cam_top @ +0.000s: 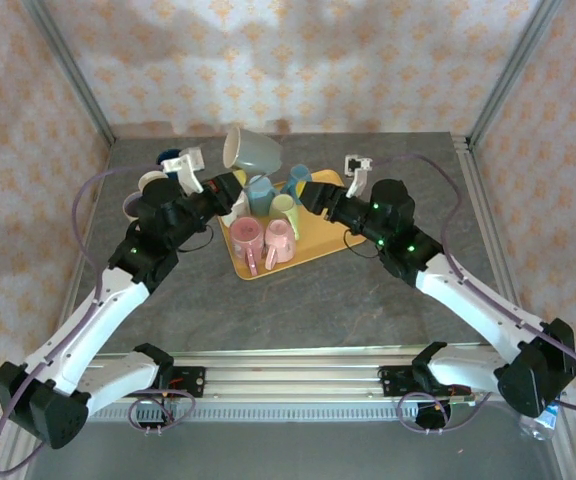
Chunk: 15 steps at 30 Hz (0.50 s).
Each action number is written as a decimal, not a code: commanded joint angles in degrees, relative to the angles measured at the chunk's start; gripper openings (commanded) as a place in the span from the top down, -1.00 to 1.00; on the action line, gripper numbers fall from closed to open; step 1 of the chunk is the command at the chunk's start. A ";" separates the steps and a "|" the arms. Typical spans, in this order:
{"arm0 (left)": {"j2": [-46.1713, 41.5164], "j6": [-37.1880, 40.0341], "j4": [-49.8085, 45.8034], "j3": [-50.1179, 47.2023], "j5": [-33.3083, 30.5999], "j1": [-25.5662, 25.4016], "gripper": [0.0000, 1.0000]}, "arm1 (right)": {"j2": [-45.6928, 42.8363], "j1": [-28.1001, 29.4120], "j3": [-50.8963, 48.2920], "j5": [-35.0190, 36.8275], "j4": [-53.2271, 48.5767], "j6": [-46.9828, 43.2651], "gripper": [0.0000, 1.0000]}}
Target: Turn the mug right side up
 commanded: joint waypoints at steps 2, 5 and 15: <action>-3.83 7.91 -10.67 3.44 -4.98 1.81 1.00 | -1.14 -1.85 2.59 3.04 -10.93 -6.97 -0.18; -5.19 12.82 -18.53 3.88 -9.68 2.21 1.00 | -0.39 -2.89 4.76 2.95 -16.89 -11.23 -0.16; -7.52 19.04 -33.67 1.77 -28.12 2.53 1.00 | 0.98 -4.97 6.21 2.19 -23.03 -15.95 -0.14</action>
